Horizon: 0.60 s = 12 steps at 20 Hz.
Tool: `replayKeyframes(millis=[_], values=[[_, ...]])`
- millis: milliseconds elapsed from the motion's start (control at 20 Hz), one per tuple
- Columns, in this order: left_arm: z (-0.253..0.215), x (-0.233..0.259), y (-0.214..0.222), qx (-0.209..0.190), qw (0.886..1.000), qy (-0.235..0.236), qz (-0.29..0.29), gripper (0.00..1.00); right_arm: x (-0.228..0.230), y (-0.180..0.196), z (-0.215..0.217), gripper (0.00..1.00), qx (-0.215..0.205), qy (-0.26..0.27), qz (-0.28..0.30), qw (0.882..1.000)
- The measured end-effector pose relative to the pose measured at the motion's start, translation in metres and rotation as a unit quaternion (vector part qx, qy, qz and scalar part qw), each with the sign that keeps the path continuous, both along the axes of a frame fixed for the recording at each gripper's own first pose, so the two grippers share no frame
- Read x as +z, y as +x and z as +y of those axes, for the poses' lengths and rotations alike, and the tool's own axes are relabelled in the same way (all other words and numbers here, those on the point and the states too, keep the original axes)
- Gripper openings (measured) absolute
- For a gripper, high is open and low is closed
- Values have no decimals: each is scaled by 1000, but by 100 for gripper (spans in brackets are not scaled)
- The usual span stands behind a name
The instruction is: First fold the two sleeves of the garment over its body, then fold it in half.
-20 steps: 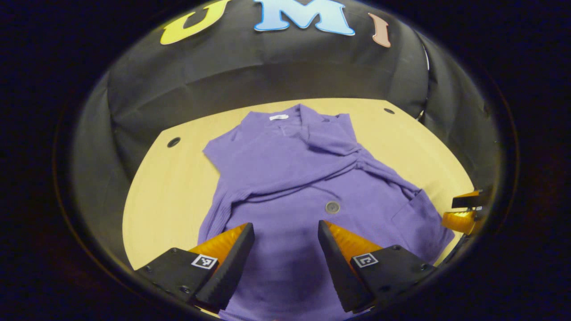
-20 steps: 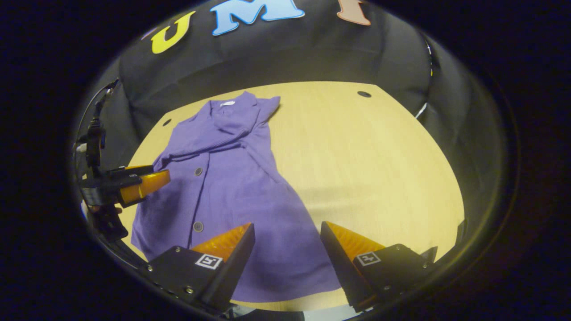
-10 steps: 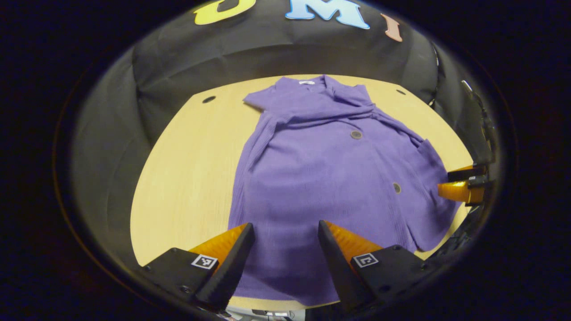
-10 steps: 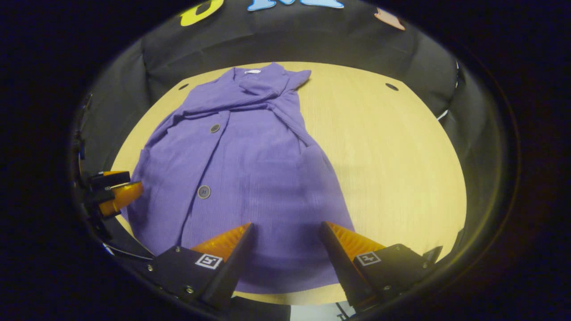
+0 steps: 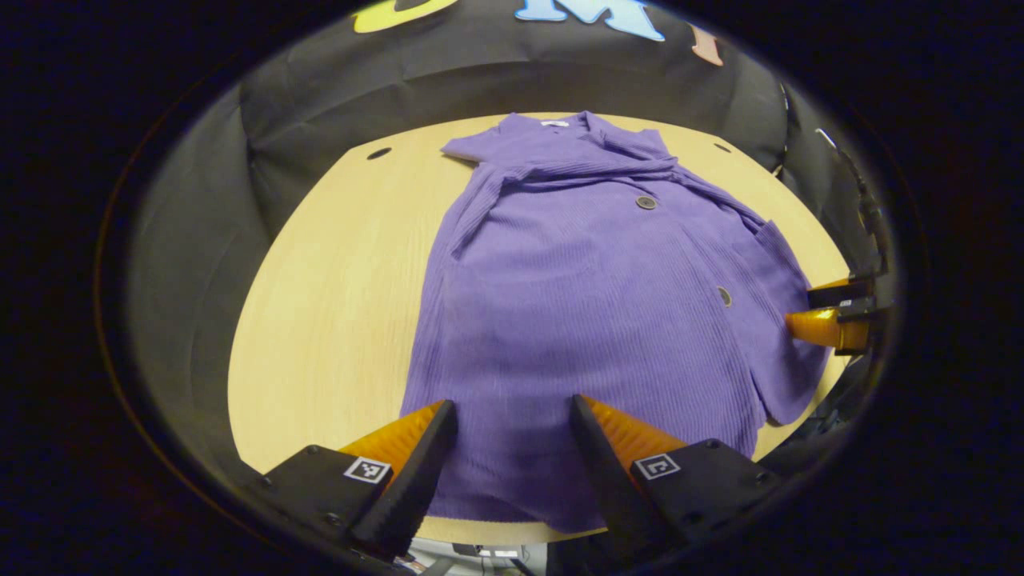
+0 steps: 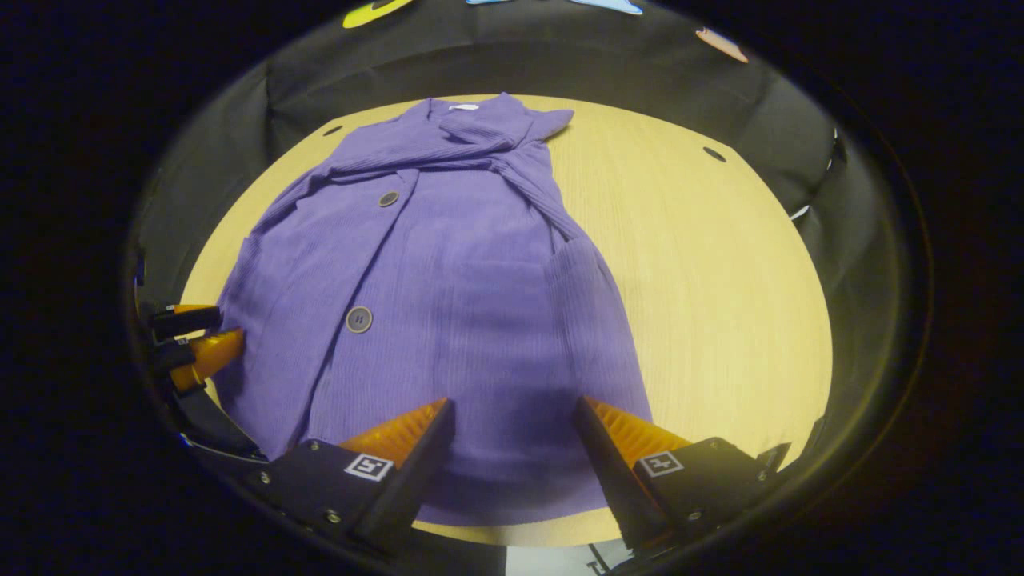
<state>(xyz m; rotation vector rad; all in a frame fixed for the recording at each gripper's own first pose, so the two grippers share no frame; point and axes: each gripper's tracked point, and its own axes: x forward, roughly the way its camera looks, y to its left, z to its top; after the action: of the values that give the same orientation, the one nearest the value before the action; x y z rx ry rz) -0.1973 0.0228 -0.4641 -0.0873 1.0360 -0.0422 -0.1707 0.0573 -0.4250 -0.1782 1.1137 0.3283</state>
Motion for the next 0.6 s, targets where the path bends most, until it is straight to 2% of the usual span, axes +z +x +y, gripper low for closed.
replayKeyframes(millis=[200, 300, 400, 450, 500, 600], values=[[-5, 2, 1, 0, 1000, 2, 15, 97, -2, 0, 1, 98, -1, -1, 3, 1000], [-4, 2, 3, 3, 1000, -2, 22, 95, -1, -1, 0, 98, 2, -1, 5, 1000], [-12, 2, 5, -12, 1000, -7, 26, 95, -1, 2, 3, 92, -2, 0, 8, 1000], [-21, 3, 8, -26, 999, -9, 21, 86, -2, 4, 5, 77, -5, 0, 8, 1000], [-27, 3, 10, -38, 999, -8, 19, 77, 0, 7, 8, 71, -10, 3, 7, 1000], [-34, 3, 14, -43, 999, -3, 12, 37, -3, 7, 12, 37, -23, 5, 16, 1000]])
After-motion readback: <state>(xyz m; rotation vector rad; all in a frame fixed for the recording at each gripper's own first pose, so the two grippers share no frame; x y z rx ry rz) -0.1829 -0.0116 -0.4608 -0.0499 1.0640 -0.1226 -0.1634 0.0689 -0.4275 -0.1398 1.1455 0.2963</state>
